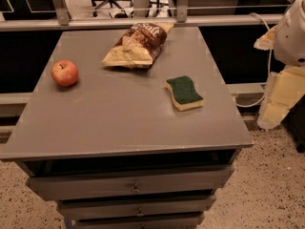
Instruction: Move apple near sponge
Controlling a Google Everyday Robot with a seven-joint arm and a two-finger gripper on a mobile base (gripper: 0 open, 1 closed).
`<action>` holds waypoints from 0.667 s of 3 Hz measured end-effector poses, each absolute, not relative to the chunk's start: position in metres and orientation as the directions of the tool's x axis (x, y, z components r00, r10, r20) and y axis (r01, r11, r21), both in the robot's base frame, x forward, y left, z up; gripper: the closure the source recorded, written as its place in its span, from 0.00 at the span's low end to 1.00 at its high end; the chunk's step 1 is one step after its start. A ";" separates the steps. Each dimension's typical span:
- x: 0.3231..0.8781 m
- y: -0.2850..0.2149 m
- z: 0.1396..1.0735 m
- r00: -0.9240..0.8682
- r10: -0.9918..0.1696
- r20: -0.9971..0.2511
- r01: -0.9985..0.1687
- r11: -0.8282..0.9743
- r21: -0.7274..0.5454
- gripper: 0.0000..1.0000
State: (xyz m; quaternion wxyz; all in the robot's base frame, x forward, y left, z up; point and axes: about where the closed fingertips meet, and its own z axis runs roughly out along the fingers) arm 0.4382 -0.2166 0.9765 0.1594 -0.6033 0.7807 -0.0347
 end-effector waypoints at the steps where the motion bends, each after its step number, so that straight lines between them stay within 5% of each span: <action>1: 0.438 -0.217 0.976 -0.221 -0.953 -0.207 -0.931 0.270 -0.247 0.00; 2: 0.466 -0.224 0.985 -0.253 -0.898 -0.360 -0.897 0.357 -0.261 0.00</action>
Offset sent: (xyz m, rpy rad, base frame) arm 0.0505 -0.0164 0.0147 0.2910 -0.1052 -0.1132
